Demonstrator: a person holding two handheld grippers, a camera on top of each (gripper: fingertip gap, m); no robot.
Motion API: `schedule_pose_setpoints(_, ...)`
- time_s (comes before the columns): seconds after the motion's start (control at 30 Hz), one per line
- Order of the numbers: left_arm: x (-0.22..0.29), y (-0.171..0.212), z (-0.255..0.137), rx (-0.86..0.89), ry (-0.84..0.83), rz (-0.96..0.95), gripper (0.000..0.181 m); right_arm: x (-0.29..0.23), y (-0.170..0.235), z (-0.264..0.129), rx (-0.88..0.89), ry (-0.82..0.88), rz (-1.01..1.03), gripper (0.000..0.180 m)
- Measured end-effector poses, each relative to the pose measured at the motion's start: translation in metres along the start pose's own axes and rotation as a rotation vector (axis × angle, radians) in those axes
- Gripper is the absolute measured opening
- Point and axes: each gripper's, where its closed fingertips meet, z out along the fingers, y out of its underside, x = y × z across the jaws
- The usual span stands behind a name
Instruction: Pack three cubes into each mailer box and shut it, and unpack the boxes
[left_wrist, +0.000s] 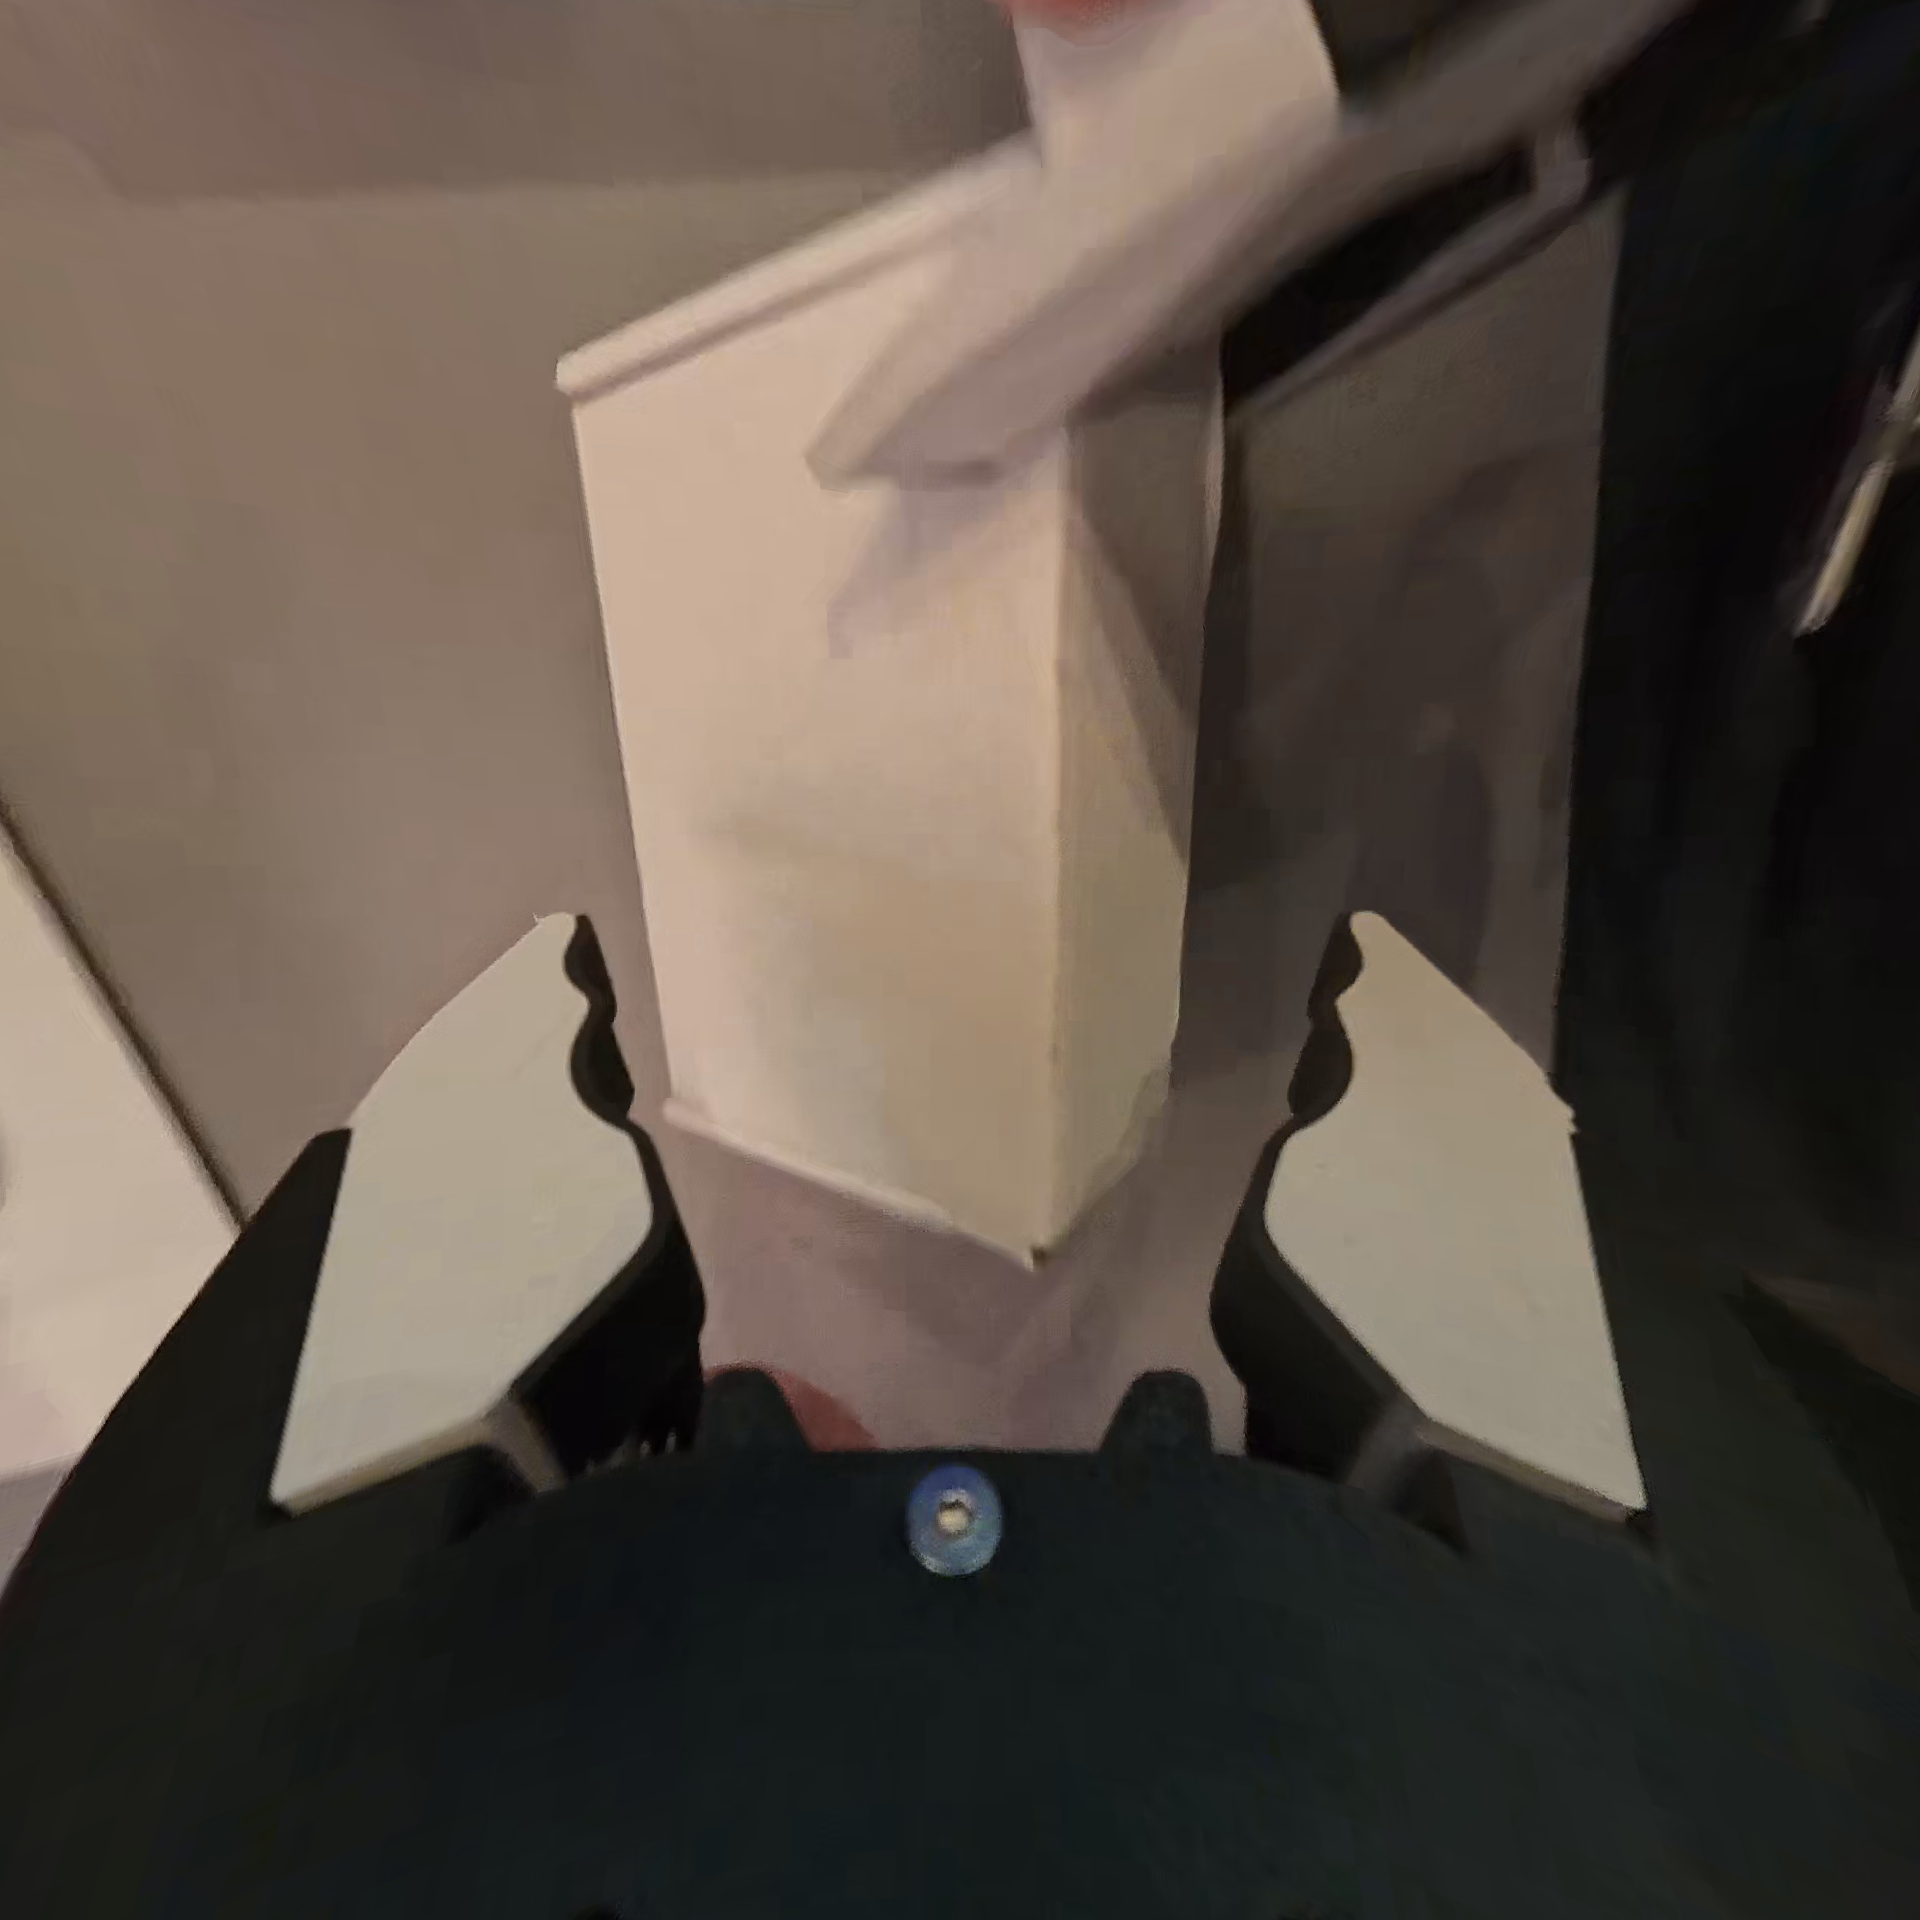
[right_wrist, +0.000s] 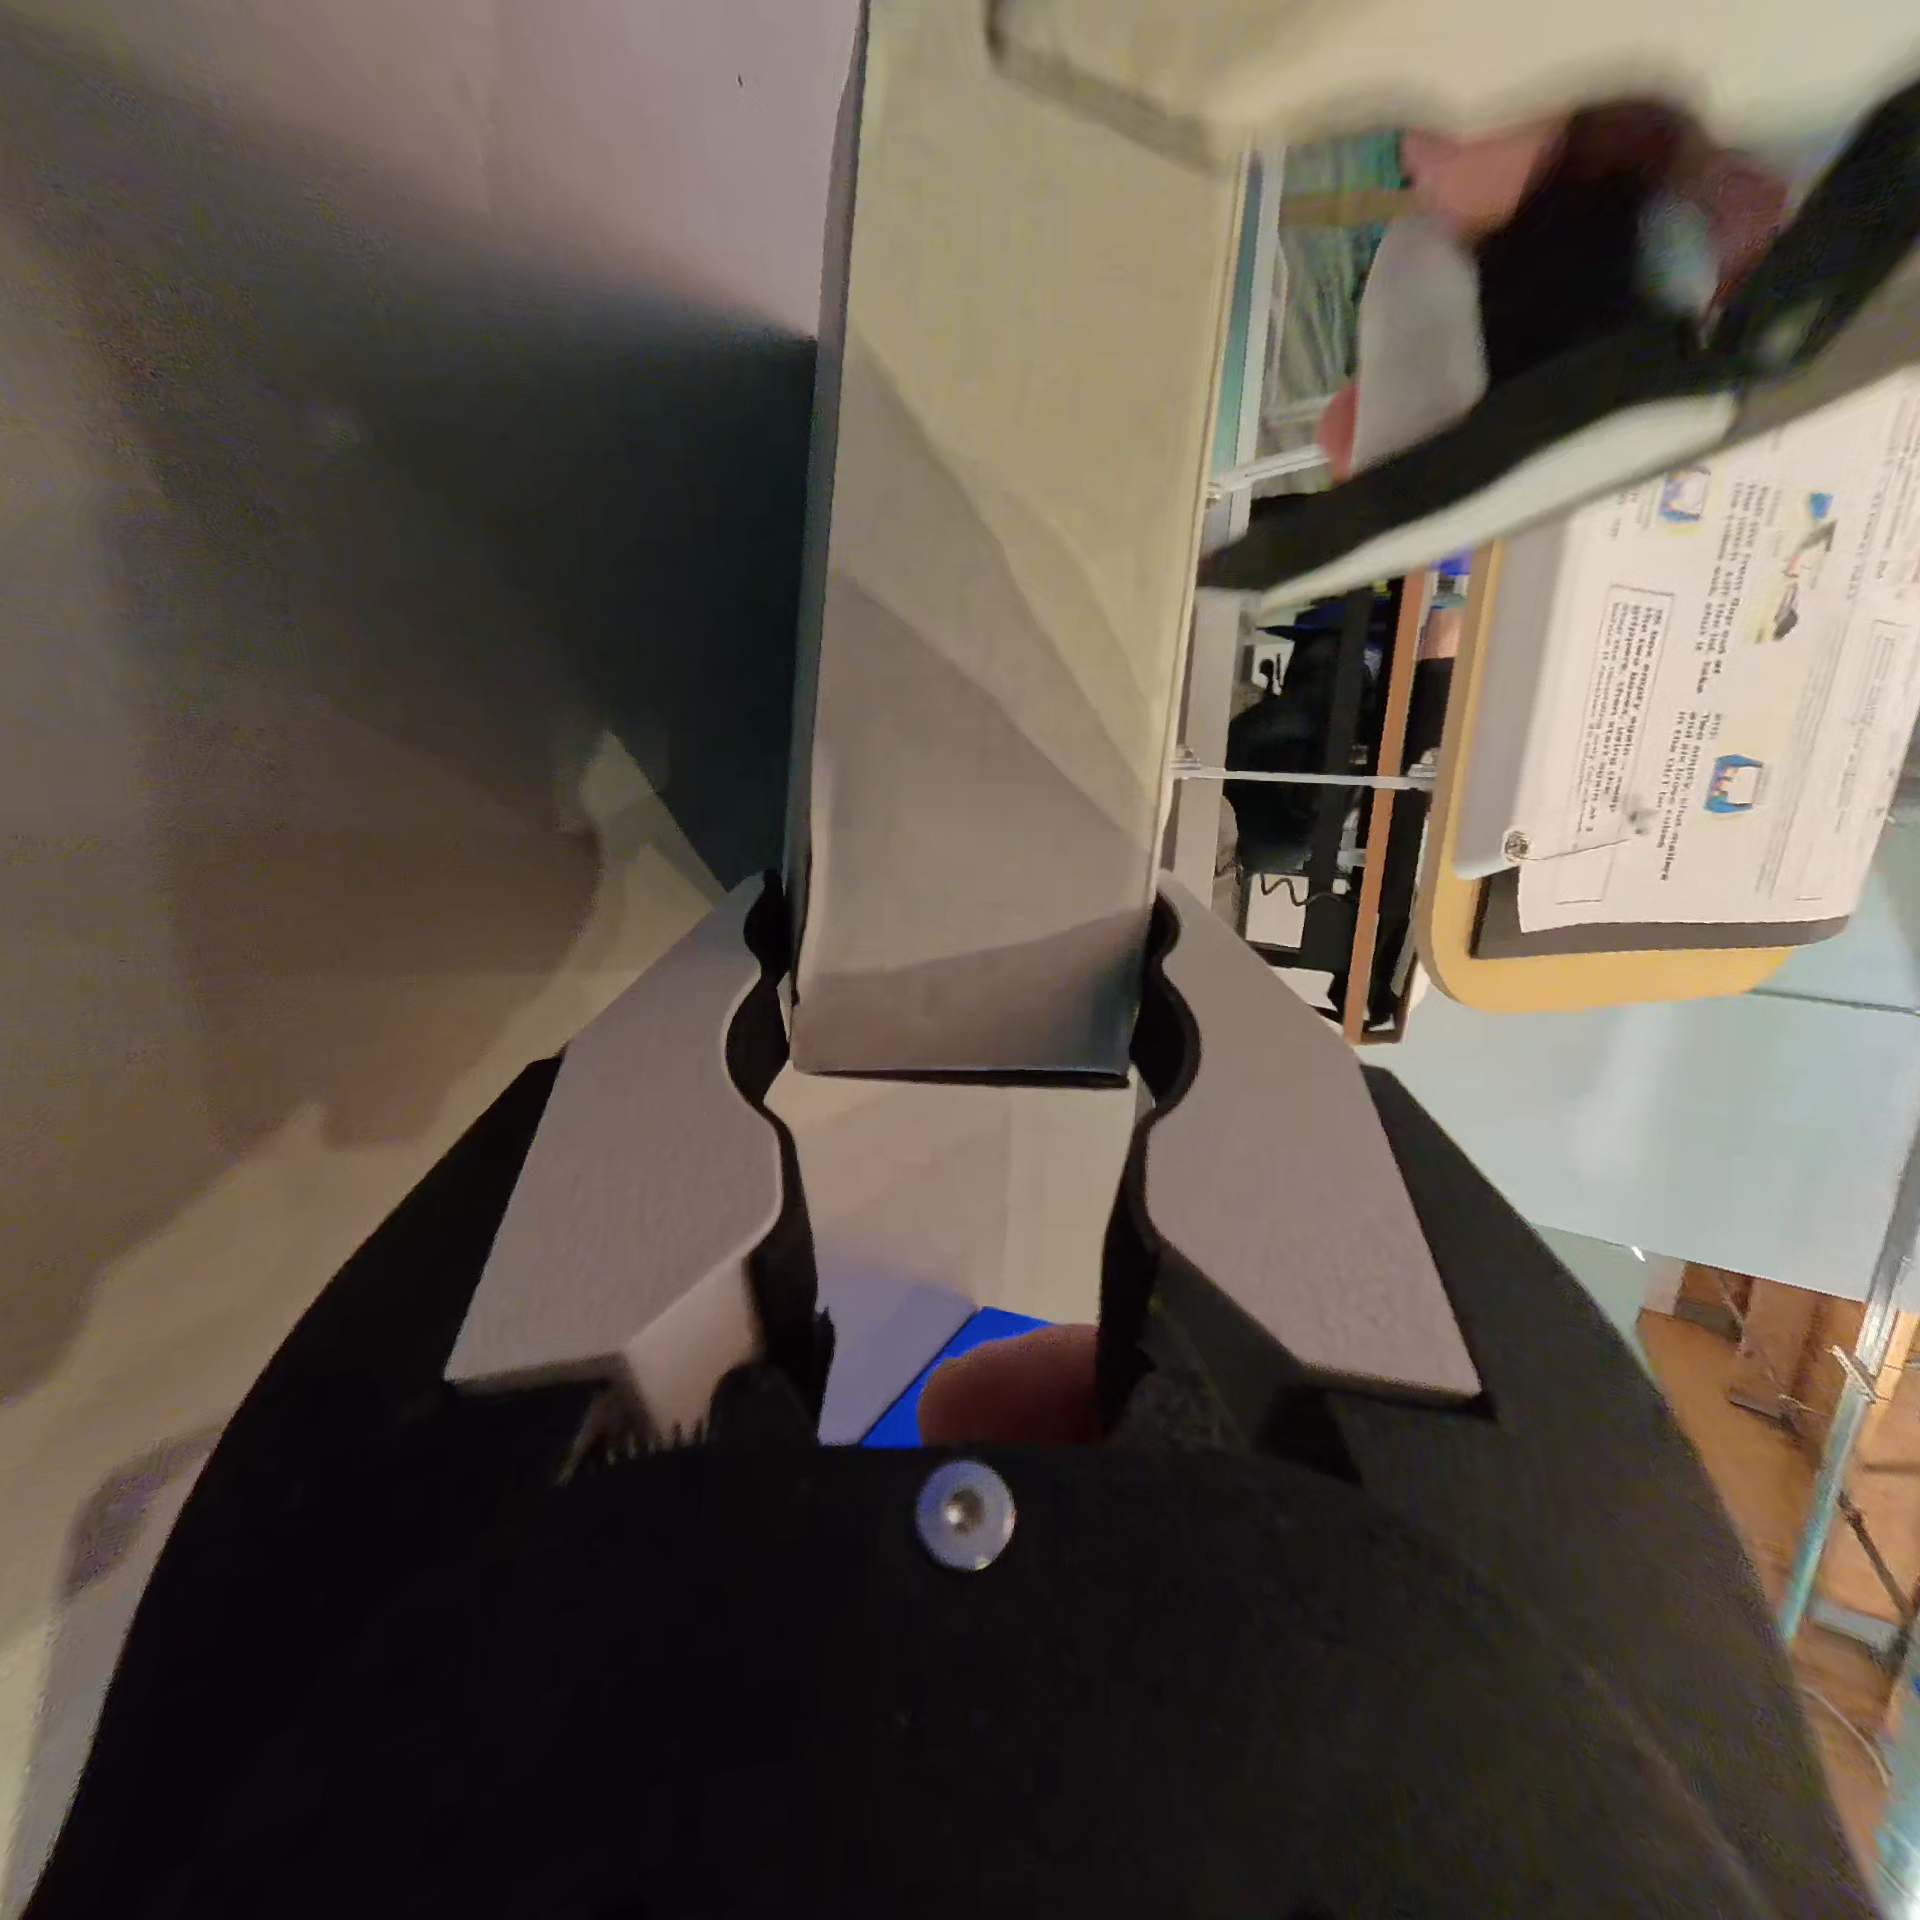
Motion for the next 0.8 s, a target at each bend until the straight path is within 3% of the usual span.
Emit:
schedule_pose_setpoints(0.23, 0.003, 0.075, 0.001, -0.138, -0.456, 0.046, 0.127, 0.001, 0.008, -0.001, 0.022, -0.038, 0.02, 0.064)
schedule_pose_setpoints(0.57, -0.016, 0.039, 0.016, 0.17, -0.946, 0.18, 0.088, -0.001, 0.007, -0.007, 0.08, -0.091, 0.031, 0.064)
schedule_pose_setpoints(0.63, -0.018, 0.034, 0.012, 0.248, -0.969, 0.161, 0.075, -0.001, 0.008, -0.007, 0.083, -0.096, 0.031, 0.064)
schedule_pose_setpoints(0.8, -0.014, 0.029, 0.012, 0.311, -0.983, 0.184, 0.074, -0.002, 0.012, -0.006, 0.062, -0.117, 0.021, 0.064)
